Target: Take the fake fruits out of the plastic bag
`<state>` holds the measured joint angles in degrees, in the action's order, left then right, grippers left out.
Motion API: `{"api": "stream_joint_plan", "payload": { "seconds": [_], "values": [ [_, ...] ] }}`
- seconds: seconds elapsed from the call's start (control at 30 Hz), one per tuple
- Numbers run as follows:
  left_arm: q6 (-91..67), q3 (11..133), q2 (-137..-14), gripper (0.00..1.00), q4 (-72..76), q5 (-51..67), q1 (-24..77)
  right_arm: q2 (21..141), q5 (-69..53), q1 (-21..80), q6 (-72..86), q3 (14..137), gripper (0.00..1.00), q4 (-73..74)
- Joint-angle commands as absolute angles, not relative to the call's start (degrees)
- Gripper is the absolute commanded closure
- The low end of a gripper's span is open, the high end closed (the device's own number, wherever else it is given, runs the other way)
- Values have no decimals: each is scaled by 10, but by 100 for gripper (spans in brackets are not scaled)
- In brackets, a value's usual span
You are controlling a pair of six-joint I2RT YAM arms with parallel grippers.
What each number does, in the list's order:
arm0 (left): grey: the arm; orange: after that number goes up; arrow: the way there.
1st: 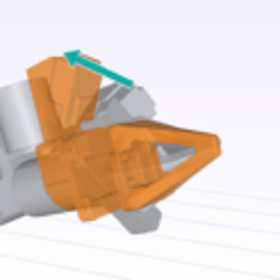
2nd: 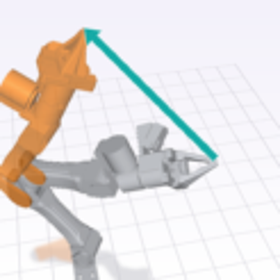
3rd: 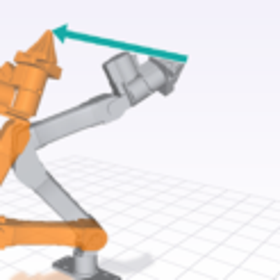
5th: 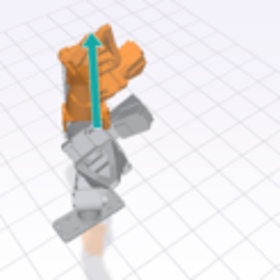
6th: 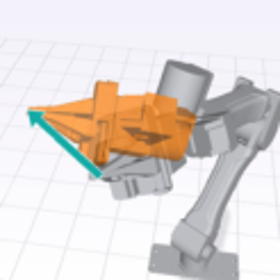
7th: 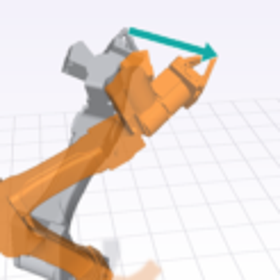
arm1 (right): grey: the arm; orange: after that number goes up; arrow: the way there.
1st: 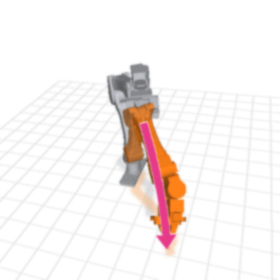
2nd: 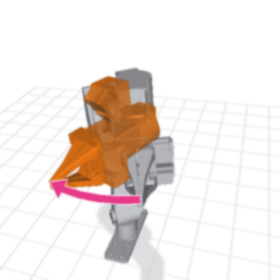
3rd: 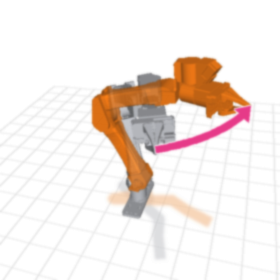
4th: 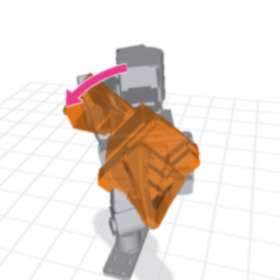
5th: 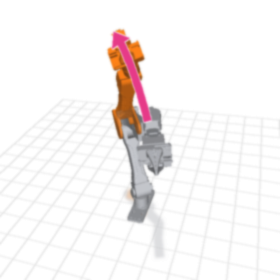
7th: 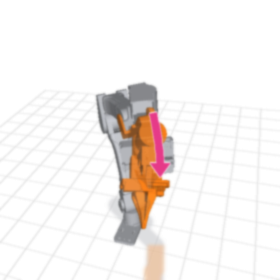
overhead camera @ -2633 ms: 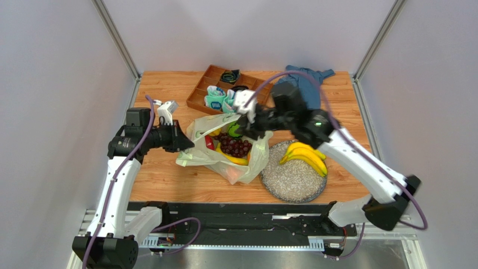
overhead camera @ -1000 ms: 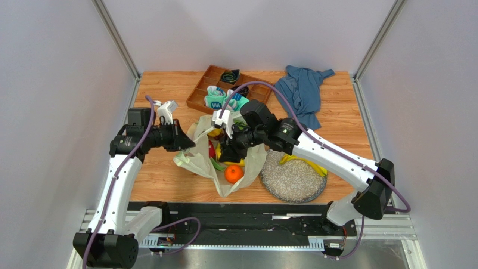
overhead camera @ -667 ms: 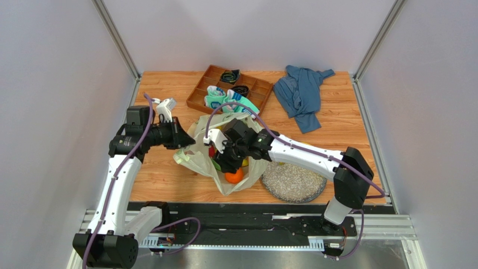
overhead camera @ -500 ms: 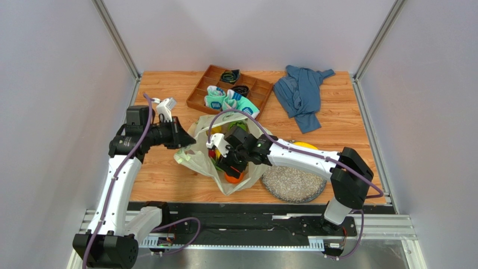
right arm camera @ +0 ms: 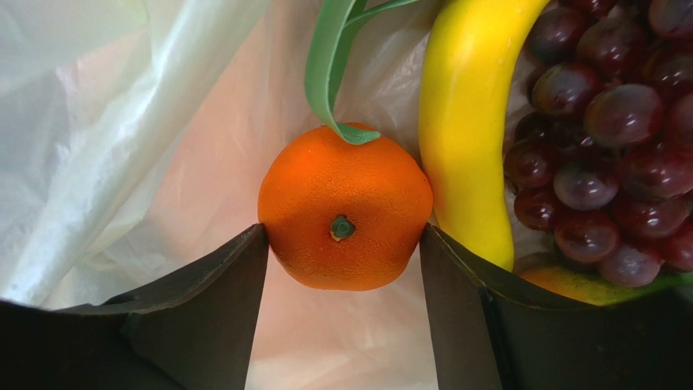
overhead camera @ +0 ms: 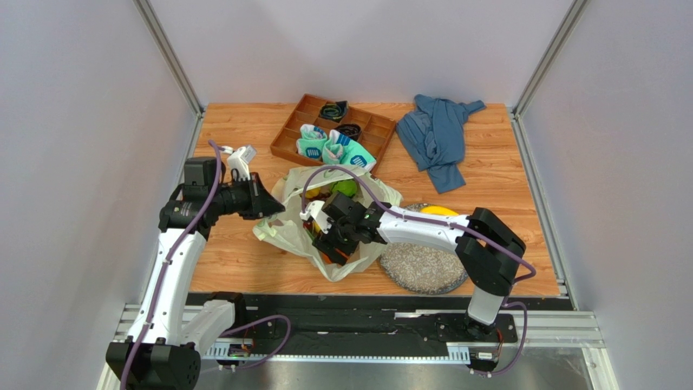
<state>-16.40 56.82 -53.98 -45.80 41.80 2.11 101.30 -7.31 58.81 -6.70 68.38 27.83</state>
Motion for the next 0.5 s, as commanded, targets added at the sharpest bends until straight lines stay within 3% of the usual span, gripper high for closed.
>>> {"api": "stream_joint_plan", "payload": {
  "seconds": [0.0,0.03,0.13,0.23,0.47],
  "values": [
    [-170,571,-533,100,-443,431,16,1048,-11,592,-68,691,40,251],
    [-170,572,-533,100,-443,431,16,1044,-1,592,-71,693,55,250],
    [-170,574,-534,100,-443,430,16,1006,-1,592,-101,715,75,264],
    [-170,573,-535,100,-439,431,16,948,-10,592,-130,763,82,305],
    [-180,587,-558,100,-432,438,16,843,-120,589,-153,881,87,408]
  ]
}}
